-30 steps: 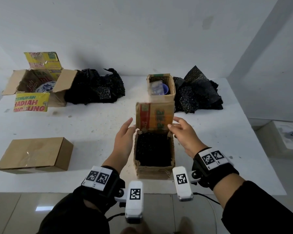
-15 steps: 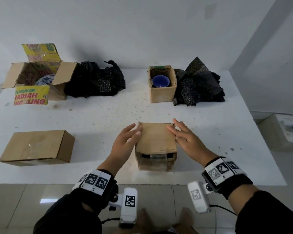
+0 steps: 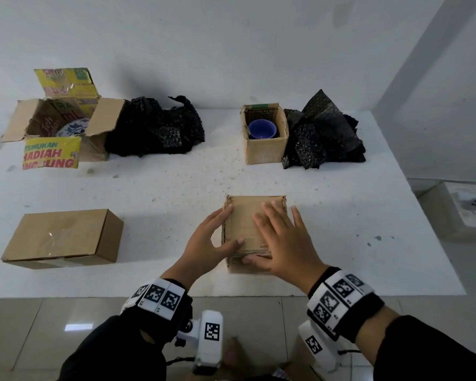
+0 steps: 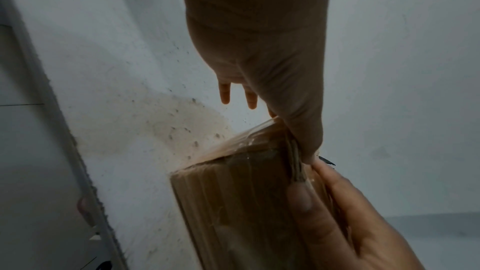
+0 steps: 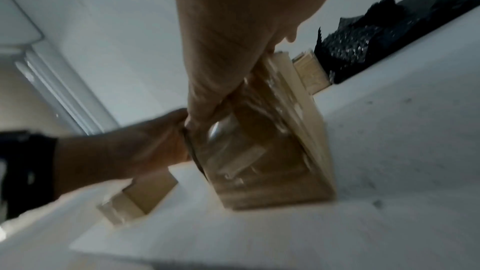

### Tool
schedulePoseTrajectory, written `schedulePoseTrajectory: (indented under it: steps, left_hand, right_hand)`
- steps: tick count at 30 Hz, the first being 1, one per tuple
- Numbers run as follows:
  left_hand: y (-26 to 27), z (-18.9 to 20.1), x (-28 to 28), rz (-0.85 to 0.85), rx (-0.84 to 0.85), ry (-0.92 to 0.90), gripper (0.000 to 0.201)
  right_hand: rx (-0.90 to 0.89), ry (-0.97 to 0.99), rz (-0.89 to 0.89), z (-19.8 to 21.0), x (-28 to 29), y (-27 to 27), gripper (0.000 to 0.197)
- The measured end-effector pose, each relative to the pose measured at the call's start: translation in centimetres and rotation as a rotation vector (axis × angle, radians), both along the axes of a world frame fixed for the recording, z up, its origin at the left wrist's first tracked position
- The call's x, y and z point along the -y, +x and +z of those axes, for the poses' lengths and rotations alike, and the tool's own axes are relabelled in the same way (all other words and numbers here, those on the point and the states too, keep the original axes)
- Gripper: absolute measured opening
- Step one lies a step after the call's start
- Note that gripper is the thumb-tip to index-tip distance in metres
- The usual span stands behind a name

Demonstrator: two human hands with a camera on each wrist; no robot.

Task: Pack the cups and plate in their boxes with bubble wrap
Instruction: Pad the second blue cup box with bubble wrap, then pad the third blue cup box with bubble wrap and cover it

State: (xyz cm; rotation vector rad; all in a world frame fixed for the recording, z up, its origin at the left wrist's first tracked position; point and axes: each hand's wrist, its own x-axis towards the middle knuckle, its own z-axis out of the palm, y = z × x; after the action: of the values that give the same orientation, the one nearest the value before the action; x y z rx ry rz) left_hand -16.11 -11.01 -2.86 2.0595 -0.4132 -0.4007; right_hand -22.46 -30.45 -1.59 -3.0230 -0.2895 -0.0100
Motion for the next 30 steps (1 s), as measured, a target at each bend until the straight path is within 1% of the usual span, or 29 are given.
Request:
schedulePoseTrajectory:
  steps: [3, 6, 8, 11, 13, 17, 20, 26, 28, 30]
  left_hand:
    - [-0.2, -0.1, 0.2, -0.001, 0.002, -0.023, 0.072]
    - [-0.4, -0.2, 0.3, 0.016, -0.014, -0.049, 0.070]
    - [-0.4, -0.1, 0.3, 0.015, -0.021, -0.050, 0.070]
    - [-0.5, 0.0, 0.3, 0.009, -0.037, -0.053, 0.072]
    - [-0.5, -0.1, 0.3, 0.007, -0.048, -0.062, 0.072]
    - [-0.5, -0.2, 0.4, 0.003, -0.048, -0.074, 0.072]
    - [-0.5, -0.3, 0.4, 0.008, -0.041, -0.083, 0.071]
    - [-0.5, -0.5, 0.5, 0.017, -0.041, -0.078, 0.070]
    - [-0.5, -0.5, 0.5, 0.020, -0.053, -0.078, 0.070]
    - [-0.4, -0.2, 0.5, 0.021, -0.075, -0.075, 0.072]
  right_hand:
    - [0.050, -0.012, 0.037, -1.1, 0.1, -0.2, 0.079]
    - [0.134, -0.025, 0.079, -1.5, 0.3, 0.0, 0.075]
    - [0.125, -0.044, 0.092, -1.6, 0.3, 0.1, 0.078]
    - [0.069, -0.077, 0.080, -1.3, 0.2, 0.0, 0.094]
    - [0.026, -0.111, 0.063, -0.9, 0.2, -0.1, 0.101]
    - [-0.045, -0.150, 0.025, -0.5, -0.2, -0.2, 0.108]
    - [-0.056, -0.147, 0.015, -0.5, -0.2, -0.2, 0.109]
    - [-0.037, -0.113, -0.092, -0.4, -1.2, -0.6, 0.099]
    - [-0.022, -0.097, -0.079, -0.6, -1.3, -0.4, 0.100]
    - [-0.009, -0.090, -0.027, -0.7, -0.9, -0.2, 0.101]
